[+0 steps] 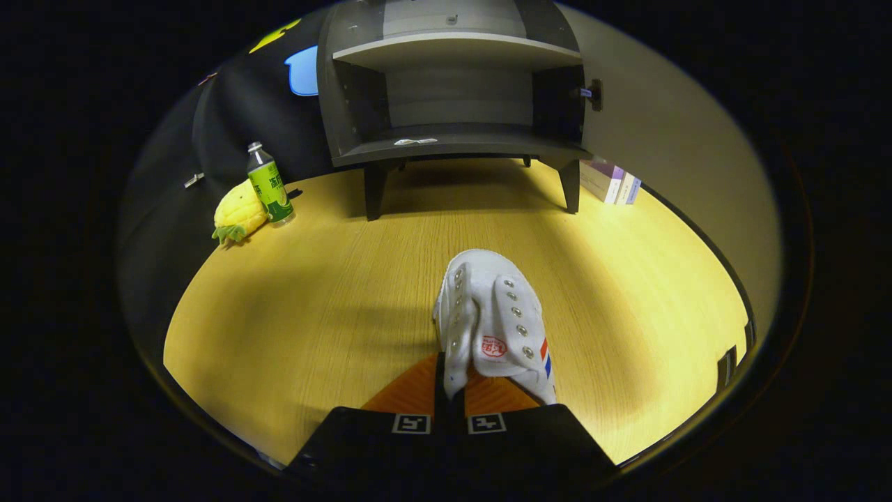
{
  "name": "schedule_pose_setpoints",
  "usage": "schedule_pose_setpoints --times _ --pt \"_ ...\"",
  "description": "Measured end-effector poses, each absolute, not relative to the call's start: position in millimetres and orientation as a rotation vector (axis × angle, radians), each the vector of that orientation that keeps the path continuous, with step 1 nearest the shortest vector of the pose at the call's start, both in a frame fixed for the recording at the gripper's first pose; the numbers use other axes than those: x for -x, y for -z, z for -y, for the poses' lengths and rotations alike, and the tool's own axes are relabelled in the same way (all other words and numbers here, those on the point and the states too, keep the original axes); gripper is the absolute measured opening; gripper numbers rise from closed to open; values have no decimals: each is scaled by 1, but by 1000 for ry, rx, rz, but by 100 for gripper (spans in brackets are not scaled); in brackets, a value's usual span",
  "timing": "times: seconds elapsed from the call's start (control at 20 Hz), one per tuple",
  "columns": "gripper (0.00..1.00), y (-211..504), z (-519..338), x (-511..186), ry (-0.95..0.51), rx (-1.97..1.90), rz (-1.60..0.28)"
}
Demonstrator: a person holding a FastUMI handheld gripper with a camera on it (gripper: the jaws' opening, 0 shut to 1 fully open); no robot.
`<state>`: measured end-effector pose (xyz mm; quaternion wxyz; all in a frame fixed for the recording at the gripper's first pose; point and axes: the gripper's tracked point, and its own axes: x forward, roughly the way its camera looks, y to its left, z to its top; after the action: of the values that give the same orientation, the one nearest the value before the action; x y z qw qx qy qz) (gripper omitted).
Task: Open the shoe cabinet door, grab the shoes and put them into the shoe cabinet, then close the shoe cabinet door.
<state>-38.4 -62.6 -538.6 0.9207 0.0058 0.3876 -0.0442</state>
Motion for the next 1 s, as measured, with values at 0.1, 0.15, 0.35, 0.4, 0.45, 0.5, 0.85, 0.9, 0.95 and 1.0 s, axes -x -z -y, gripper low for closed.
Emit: schedule_pose_setpoints --times 0.1,0.15,0.35,0.4,0.45,0.5,0.85,0.9,0.95,1.0 --pt "5 525 66 35 91 -16 -785" --pt "5 518 66 34 92 -19 -779" --pt "5 483 68 27 110 -13 -742" --pt "5 470 68 24 111 -8 -727" --pt "5 457 68 19 114 -4 -711" --pt "5 441 68 15 120 -2 -692" --pt "4 322 62 -36 138 -14 -544" --pt "5 307 60 -45 135 -13 -526" --pt "5 294 59 -54 131 -9 -509" --pt "4 280 58 -63 128 -3 -491"
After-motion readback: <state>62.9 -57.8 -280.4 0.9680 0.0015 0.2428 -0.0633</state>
